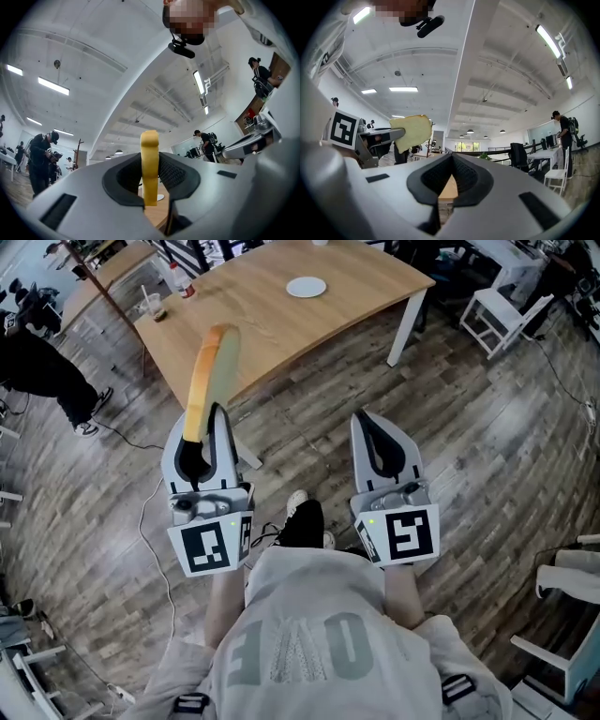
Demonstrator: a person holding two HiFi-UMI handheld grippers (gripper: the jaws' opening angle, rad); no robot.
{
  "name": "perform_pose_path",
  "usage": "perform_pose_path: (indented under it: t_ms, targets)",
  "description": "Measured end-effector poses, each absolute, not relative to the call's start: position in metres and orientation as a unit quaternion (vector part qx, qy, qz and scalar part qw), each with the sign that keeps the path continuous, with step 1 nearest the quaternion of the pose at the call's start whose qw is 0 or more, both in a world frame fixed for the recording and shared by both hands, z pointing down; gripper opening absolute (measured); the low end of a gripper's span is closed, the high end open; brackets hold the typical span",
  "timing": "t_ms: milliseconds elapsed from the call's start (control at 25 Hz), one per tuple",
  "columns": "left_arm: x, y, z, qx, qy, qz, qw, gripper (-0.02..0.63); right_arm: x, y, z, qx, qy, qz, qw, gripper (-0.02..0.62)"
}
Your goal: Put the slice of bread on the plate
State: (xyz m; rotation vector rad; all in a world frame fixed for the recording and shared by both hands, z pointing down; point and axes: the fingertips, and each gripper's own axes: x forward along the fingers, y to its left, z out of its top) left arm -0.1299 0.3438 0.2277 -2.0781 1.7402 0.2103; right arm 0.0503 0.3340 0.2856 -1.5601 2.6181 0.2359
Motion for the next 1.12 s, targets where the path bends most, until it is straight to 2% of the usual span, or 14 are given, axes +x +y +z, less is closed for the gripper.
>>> perform_pose_path:
  t_ms: [240, 440, 600, 720, 1120]
  targets:
    - [-0.158, 0.324, 0.241, -0.734, 0.648, 0.064, 0.193, 0.089, 0.048, 0.31, 0.307, -0.511, 0.858, 0.034, 0.038, 0.017]
    - [-0.175, 0.244, 0.258, -0.743, 0.643, 0.091, 0.162, 0.089, 0.042, 0.255, 0.313, -0.527, 0.849, 0.046, 0.019, 0.017]
    - [-0.15, 0.151, 0.26, -0.769, 0.611, 0.114, 0.151, 0.089, 0.071, 0.195, 0.307, -0.562, 0.825, 0.062, -0.008, 0.017]
    - [-0.126, 0.091, 0.25, -0.794, 0.582, 0.114, 0.131, 0.089, 0.088, 0.144, 0.303, -0.584, 0.811, 0.025, -0.011, 0.017]
    - [-0.151, -0.056, 0.265, -0.797, 0.589, 0.097, 0.09, 0.088, 0.035, -0.008, 0.301, -0.556, 0.829, 0.019, -0.06, 0.017]
